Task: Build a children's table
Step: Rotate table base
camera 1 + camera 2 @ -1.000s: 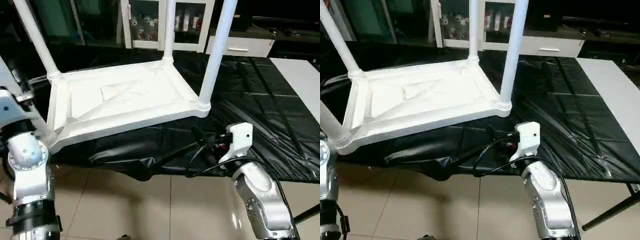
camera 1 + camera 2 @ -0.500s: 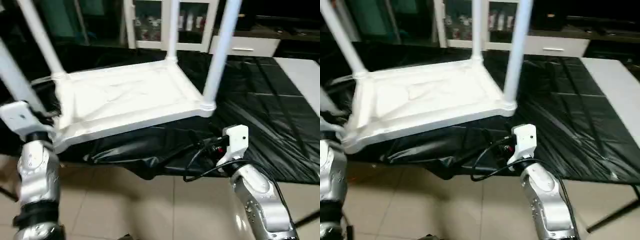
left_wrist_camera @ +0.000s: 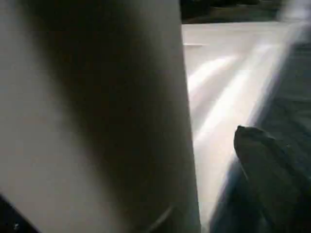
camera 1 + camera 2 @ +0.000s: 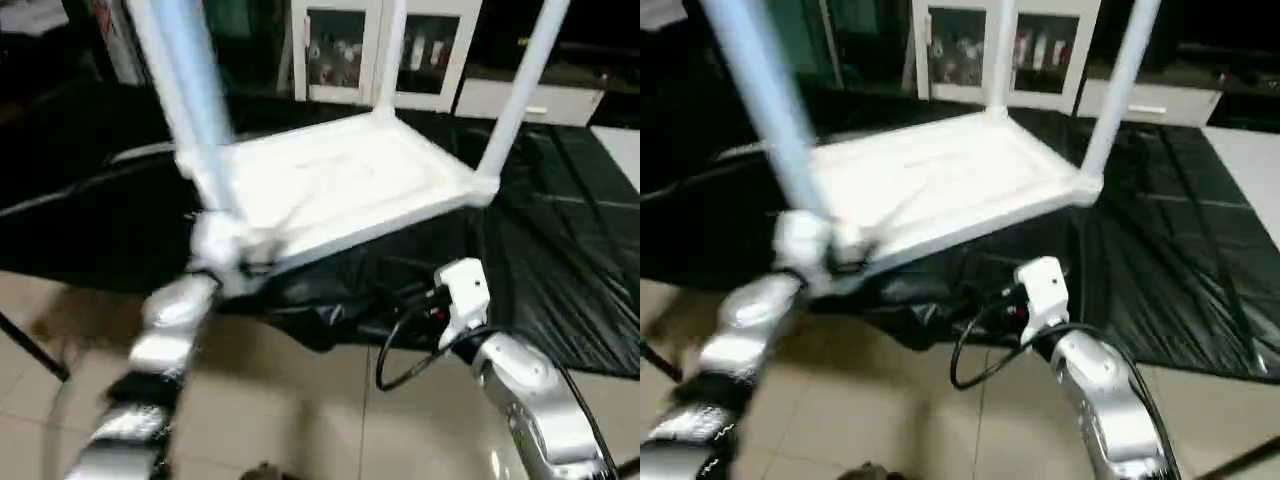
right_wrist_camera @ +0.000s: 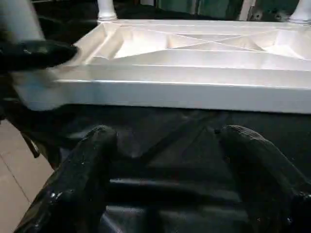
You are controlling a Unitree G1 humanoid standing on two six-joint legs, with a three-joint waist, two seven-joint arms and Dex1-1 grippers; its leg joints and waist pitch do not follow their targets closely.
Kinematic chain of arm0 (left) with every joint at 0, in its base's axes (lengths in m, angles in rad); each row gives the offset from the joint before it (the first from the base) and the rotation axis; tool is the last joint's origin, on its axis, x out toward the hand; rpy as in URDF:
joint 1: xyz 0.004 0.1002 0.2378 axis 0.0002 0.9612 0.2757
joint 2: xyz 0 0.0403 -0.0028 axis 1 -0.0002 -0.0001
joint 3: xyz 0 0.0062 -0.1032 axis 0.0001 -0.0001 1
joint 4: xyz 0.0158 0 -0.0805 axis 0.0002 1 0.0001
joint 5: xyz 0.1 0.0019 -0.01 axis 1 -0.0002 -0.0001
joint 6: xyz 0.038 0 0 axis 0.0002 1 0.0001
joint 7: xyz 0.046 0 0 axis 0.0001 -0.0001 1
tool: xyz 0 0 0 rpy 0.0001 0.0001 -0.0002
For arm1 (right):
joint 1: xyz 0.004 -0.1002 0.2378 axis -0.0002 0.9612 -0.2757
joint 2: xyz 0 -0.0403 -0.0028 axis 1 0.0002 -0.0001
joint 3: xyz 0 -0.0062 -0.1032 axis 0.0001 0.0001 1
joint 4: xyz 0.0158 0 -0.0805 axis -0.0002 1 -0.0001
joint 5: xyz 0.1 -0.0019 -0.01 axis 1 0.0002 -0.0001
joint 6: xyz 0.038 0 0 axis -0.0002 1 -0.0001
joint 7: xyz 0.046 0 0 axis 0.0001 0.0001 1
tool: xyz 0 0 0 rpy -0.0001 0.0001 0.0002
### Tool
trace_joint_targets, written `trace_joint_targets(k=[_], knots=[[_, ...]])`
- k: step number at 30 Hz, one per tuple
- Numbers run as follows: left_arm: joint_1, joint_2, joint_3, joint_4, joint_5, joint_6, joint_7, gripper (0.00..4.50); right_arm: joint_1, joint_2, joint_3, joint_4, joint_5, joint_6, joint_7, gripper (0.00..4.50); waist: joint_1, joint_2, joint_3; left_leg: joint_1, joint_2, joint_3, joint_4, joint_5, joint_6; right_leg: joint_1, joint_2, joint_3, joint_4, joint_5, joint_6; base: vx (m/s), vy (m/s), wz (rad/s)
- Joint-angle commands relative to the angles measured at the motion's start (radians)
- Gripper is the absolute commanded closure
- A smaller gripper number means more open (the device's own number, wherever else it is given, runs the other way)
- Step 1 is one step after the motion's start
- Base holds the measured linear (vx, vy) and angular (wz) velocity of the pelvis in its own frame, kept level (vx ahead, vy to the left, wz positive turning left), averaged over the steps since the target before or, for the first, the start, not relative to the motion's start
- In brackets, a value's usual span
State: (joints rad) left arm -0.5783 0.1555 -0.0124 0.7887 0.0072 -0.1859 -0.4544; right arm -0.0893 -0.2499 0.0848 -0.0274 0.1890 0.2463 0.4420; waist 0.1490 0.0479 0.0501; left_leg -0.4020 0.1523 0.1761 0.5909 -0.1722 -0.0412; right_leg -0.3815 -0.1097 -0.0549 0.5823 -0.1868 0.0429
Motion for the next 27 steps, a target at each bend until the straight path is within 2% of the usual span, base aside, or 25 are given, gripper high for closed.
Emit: trace_joint_targets(k=[1, 3, 4, 5, 6, 7, 8, 9, 10, 11, 12, 13, 14, 15, 16, 17, 18, 19, 20, 21, 22, 23, 24, 25, 27], knots=[[-0.089, -0.08, -0.069, 0.073, 0.034, -0.024, -0.01, 0.02, -0.015, -0.009, -0.018, 0.002, -0.009, 0.03, -0.019, 0.87, -0.025, -0.005, -0.044, 0.063, 0.068, -0.052, -0.106, -0.68, -0.097, -0.012, -0.058, 0.024, -0.109, -0.619, -0.069, -0.067, 0.031, -0.02], [-0.116, -0.109, -0.08, 0.102, 0.042, -0.029, -0.004, 0.02, -0.014, -0.013, -0.02, -0.001, -0.01, 0.032, -0.023, 0.87, -0.032, -0.009, -0.043, 0.058, 0.07, -0.057, -0.11, -0.683, -0.09, -0.003, -0.062, 0.017, -0.116, -0.613, -0.069, -0.057, 0.046, -0.08], [-0.147, -0.147, -0.09, 0.137, 0.053, -0.041, 0.02, 0.02, -0.013, -0.015, -0.024, -0.005, -0.01, 0.033, -0.027, 0.87, -0.04, -0.003, -0.043, 0.046, 0.073, -0.062, -0.122, -0.71, -0.093, 0.014, -0.057, 0.002, -0.111, -0.593, -0.063, -0.053, 0.052, -0.12], [-0.176, -0.184, -0.096, 0.17, 0.062, -0.049, 0.043, 0.02, -0.01, -0.017, -0.027, -0.009, -0.013, 0.034, -0.033, 0.87, -0.04, -0.003, -0.043, 0.046, 0.073, -0.062, -0.122, -0.71, -0.093, 0.014, -0.057, 0.002, -0.111, -0.593, -0.063, -0.034, 0.052, -0.12], [-0.204, -0.221, -0.101, 0.201, 0.069, -0.058, 0.061, 0.02, -0.007, -0.018, -0.031, -0.014, -0.015, 0.036, -0.038, 0.87, -0.05, -0.006, -0.041, 0.044, 0.074, -0.061, -0.129, -0.734, -0.095, 0.017, -0.055, -0.005, -0.109, -0.576, -0.066, 0.0, 0.0, 0.0], [-0.226, -0.248, -0.1, 0.23, 0.074, -0.069, 0.074, 0.02, -0.004, -0.017, -0.035, -0.018, -0.018, 0.039, -0.04, 0.87, -0.056, -0.009, -0.039, 0.054, 0.073, -0.057, -0.127, -0.756, -0.095, 0.013, -0.057, -0.011, -0.119, -0.592, -0.07, 0.0, 0.0, 0.0], [-0.244, -0.267, -0.095, 0.252, 0.072, -0.08, 0.083, 0.02, -0.001, -0.019, -0.037, -0.024, -0.018, 0.041, -0.04, 0.87, -0.069, -0.008, -0.038, 0.057, 0.07, -0.056, -0.124, -0.76, -0.087, 0.015, -0.057, -0.02, -0.129, -0.606, -0.069, -0.052, 0.032, -0.02], [-0.273, -0.304, -0.076, 0.276, 0.046, -0.089, 0.069, 0.02, 0.01, -0.022, -0.044, -0.045, -0.015, 0.052, -0.04, 0.87, -0.072, -0.01, -0.036, 0.057, 0.069, -0.055, -0.125, -0.76, -0.079, 0.017, -0.055, -0.028, -0.135, -0.618, -0.063, -0.052, 0.032, -0.02], [-0.273, -0.304, -0.076, 0.276, 0.046, -0.089, 0.069, 0.02, 0.01, -0.022, -0.044, -0.045, -0.015, 0.052, -0.04, 0.87, -0.08, -0.001, -0.03, 0.047, 0.073, -0.049, -0.141, -0.787, -0.071, 0.03, -0.043, -0.049, -0.132, -0.619, -0.054, 0.0, 0.0, 0.0], [-0.288, -0.311, -0.071, 0.29, 0.042, -0.104, 0.076, 0.02, 0.018, -0.024, -0.048, -0.06, -0.012, 0.059, -0.047, 0.87, -0.075, 0.012, -0.03, -0.025, 0.096, -0.039, -0.22, -0.854, -0.082, 0.106, -0.013, -0.054, 0.006, -0.471, -0.07, -0.115, 0.012, -0.05], [-0.294, -0.303, -0.058, 0.295, 0.035, -0.116, 0.088, 0.02, 0.023, -0.022, -0.054, -0.068, -0.005, 0.06, -0.051, 0.87, -0.006, 0.017, -0.036, -0.097, 0.078, 0.019, -0.27, -0.86, -0.104, 0.132, 0.024, -0.035, 0.131, -0.244, -0.073, -0.115, 0.012, -0.05], [-0.303, -0.297, -0.05, 0.308, 0.028, -0.128, 0.098, 0.02, 0.026, -0.022, -0.057, -0.073, 0.001, 0.062, -0.054, 0.87, -0.015, -0.005, -0.047, -0.046, 0.065, 0.04, -0.252, -0.737, -0.101, 0.098, 0.014, 0.005, 0.121, -0.309, -0.071, -0.102, -0.051, 0.07], [-0.308, -0.294, -0.045, 0.315, 0.024, -0.135, 0.103, 0.02, 0.028, -0.022, -0.058, -0.077, 0.005, 0.063, -0.056, 0.87, -0.056, -0.083, -0.062, 0.101, 0.022, -0.038, 0.056, -0.319, -0.068, -0.058, -0.176, 0.057, -0.129, -0.828, -0.077, 0.012, -0.134, 0.22], [-0.309, -0.294, -0.045, 0.316, 0.023, -0.137, 0.104, 0.02, 0.028, -0.022, -0.058, -0.077, 0.005, 0.063, -0.056, 0.87, -0.041, -0.069, -0.06, 0.077, -0.016, -0.061, 0.079, -0.121, -0.003, -0.047, -0.149, 0.095, -0.149, -0.871, -0.089, 0.012, -0.134, 0.22], [-0.312, -0.28, -0.034, 0.316, 0.014, -0.145, 0.109, 0.02, 0.032, -0.022, -0.06, -0.083, 0.014, 0.065, -0.053, 0.87, -0.042, -0.066, -0.021, 0.012, -0.026, -0.075, 0.09, -0.016, 0.039, 0.01, -0.139, 0.07, -0.151, -0.928, -0.113, 0.044, -0.104, -0.05], [-0.312, -0.258, -0.014, 0.314, 0.0, -0.15, 0.108, 0.02, 0.034, -0.02, -0.062, -0.087, 0.023, 0.066, -0.047, 0.87, -0.031, -0.048, -0.013, 0.029, 0.005, -0.078, 0.058, -0.074, 0.018, 0.004, -0.137, 0.046, -0.141, -0.949, -0.112, 0.0, 0.0, 0.0], [-0.31, -0.231, 0.006, 0.309, -0.013, -0.163, 0.093, 0.02, 0.035, -0.018, -0.06, -0.087, 0.028, 0.067, -0.039, 0.87, -0.03, -0.043, -0.051, 0.056, 0.04, -0.081, -0.024, -0.266, -0.011, 0.003, -0.059, 0.028, -0.078, -0.696, -0.132, 0.0, 0.0, 0.0], [-0.297, -0.197, 0.036, 0.29, -0.044, -0.168, 0.044, 0.02, 0.03, -0.016, -0.056, -0.083, 0.03, 0.066, -0.03, 0.87, -0.058, -0.027, -0.052, 0.031, 0.066, -0.091, -0.069, -0.374, -0.013, 0.018, -0.022, 0.024, -0.038, -0.371, -0.171, 0.0, 0.0, 0.0], [-0.289, -0.189, 0.046, 0.279, -0.059, -0.164, 0.018, 0.02, 0.027, -0.014, -0.054, -0.08, 0.028, 0.066, -0.029, 0.87, -0.075, -0.028, -0.051, 0.024, 0.063, -0.085, -0.085, -0.448, -0.003, 0.029, -0.033, 0.02, -0.039, -0.281, -0.197, 0.0, 0.0, 0.0], [-0.274, -0.177, 0.053, 0.26, -0.079, -0.162, -0.029, 0.02, 0.021, -0.011, -0.051, -0.075, 0.028, 0.068, -0.027, 0.87, -0.078, -0.023, -0.053, 0.02, 0.063, -0.087, -0.088, -0.46, -0.002, 0.036, -0.041, 0.017, -0.038, -0.275, -0.203, 0.0, 0.0, 0.0], [-0.257, -0.167, 0.054, 0.24, -0.093, -0.159, -0.072, 0.02, 0.016, -0.01, -0.049, -0.071, 0.028, 0.068, -0.023, 0.87, -0.089, -0.021, -0.048, 0.009, 0.062, -0.087, -0.095, -0.483, -0.005, 0.041, -0.047, 0.01, -0.049, -0.301, -0.195, -0.033, 0.024, -0.19], [-0.237, -0.153, 0.046, 0.223, -0.1, -0.152, -0.12, 0.02, 0.012, -0.009, -0.046, -0.069, 0.03, 0.069, -0.019, 0.87, -0.093, -0.025, -0.046, 0.01, 0.062, -0.086, -0.097, -0.508, -0.01, 0.039, -0.049, 0.008, -0.056, -0.334, -0.187, 0.0, 0.0, 0.0], [-0.225, -0.144, 0.039, 0.212, -0.104, -0.147, -0.151, 0.02, 0.009, -0.008, -0.044, -0.068, 0.032, 0.071, -0.016, 0.87, -0.099, -0.033, -0.038, 0.025, 0.056, -0.078, -0.089, -0.573, -0.026, 0.019, -0.059, 0.013, -0.081, -0.482, -0.159, 0.0, 0.0, 0.0], [-0.188, -0.129, 0.026, 0.166, -0.118, -0.128, -0.216, 0.02, 0.003, -0.009, -0.037, -0.064, 0.032, 0.075, -0.012, 0.87, -0.096, -0.043, -0.039, 0.031, 0.056, -0.077, -0.087, -0.574, -0.027, 0.015, -0.064, 0.015, -0.087, -0.521, -0.152, 0.0, 0.0, 0.0], [-0.108, -0.095, 0.002, 0.061, -0.139, -0.067, -0.293, 0.02, -0.007, -0.008, -0.021, -0.055, 0.028, 0.075, -0.002, 0.87, -0.095, -0.035, -0.042, 0.026, 0.06, -0.076, -0.092, -0.518, -0.021, 0.024, -0.071, 0.018, -0.089, -0.531, -0.148, 0.0, 0.0, 0.0]])
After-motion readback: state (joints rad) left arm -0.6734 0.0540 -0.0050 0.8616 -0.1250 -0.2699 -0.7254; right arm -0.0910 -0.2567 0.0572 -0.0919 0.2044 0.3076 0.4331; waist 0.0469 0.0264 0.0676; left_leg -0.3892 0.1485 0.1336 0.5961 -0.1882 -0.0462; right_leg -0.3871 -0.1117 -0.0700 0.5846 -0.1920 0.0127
